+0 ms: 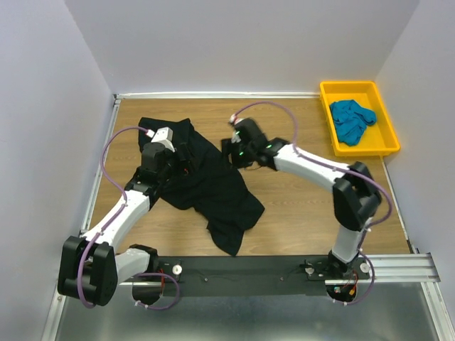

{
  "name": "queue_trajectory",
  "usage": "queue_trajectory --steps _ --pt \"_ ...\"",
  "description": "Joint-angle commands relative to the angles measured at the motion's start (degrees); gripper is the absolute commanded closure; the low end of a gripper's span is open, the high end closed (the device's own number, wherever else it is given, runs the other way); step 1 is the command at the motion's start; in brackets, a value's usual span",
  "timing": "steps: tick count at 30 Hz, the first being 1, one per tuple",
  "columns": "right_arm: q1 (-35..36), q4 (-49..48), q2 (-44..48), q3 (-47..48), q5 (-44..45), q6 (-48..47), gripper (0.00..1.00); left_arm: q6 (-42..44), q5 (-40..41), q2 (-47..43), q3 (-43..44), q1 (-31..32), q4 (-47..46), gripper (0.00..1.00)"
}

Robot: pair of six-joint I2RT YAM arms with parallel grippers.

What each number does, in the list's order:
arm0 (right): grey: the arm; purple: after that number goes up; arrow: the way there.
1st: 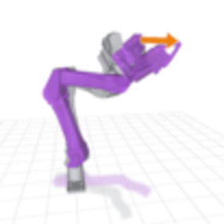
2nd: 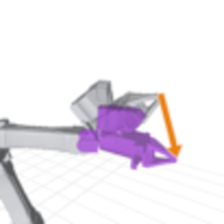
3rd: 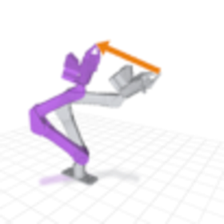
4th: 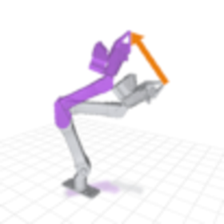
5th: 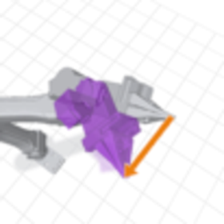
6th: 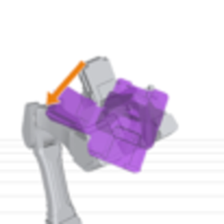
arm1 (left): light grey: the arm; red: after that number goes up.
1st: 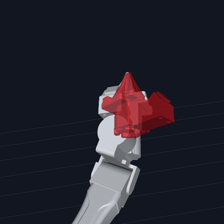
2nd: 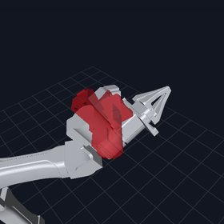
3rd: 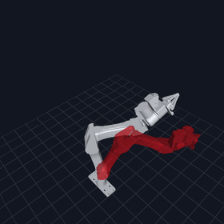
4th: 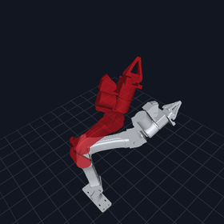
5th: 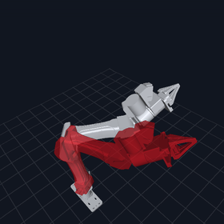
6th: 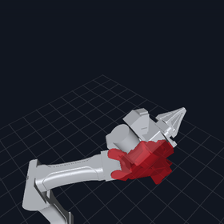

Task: Fold and stack the t-shirts
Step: Flatten the tshirt out

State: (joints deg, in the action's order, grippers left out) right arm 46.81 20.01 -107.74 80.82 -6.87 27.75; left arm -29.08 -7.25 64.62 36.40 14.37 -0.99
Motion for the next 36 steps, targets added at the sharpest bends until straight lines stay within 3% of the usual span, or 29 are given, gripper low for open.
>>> queue_trajectory --steps 1,10,15,18,19,21,27,30,31,33,36 --pt "-8.74 1.70 5.52 -2.94 7.76 -4.71 0.35 -1.06 2.50 -1.25 -1.85 0.22 0.91 0.02" --pt "-12.53 1.96 4.83 -7.07 2.14 -9.91 0.35 -6.25 7.33 -2.75 -6.25 0.22 3.98 0.02" --pt "-12.62 1.87 4.30 -8.04 -1.21 -9.38 0.35 -6.34 11.98 4.34 -4.42 0.22 3.37 0.03" --pt "-12.53 1.87 5.44 -8.74 -1.12 -9.03 0.35 -5.11 12.43 11.54 -0.47 0.13 3.37 0.14" --pt "-12.62 1.79 6.57 -9.62 -0.69 -8.94 0.35 -3.98 12.26 13.41 1.63 0.22 3.45 0.23" --pt "-12.53 1.87 7.81 -10.76 -0.07 -8.77 0.35 -2.83 11.82 18.58 3.84 0.22 3.37 0.26" --pt "-12.62 1.87 13.77 -16.99 1.51 -7.36 0.35 5.77 9.53 32.21 17.71 3.19 6.43 0.32" --pt "-12.62 1.87 17.03 -19.73 3.70 -6.22 0.35 12.89 8.39 44.95 33.14 11.80 10.48 0.32" --pt "-12.53 1.87 18.00 -20.43 4.14 -6.21 0.35 14.30 8.13 47.42 33.21 13.39 11.62 0.32" --pt "-12.62 1.79 20.36 -22.01 5.28 -6.04 0.35 17.91 7.60 53.73 45.98 17.85 14.35 0.32" --pt "-12.62 1.88 23.45 -24.46 6.52 -5.78 0.35 21.25 8.56 57.10 52.44 20.69 14.53 0.32"
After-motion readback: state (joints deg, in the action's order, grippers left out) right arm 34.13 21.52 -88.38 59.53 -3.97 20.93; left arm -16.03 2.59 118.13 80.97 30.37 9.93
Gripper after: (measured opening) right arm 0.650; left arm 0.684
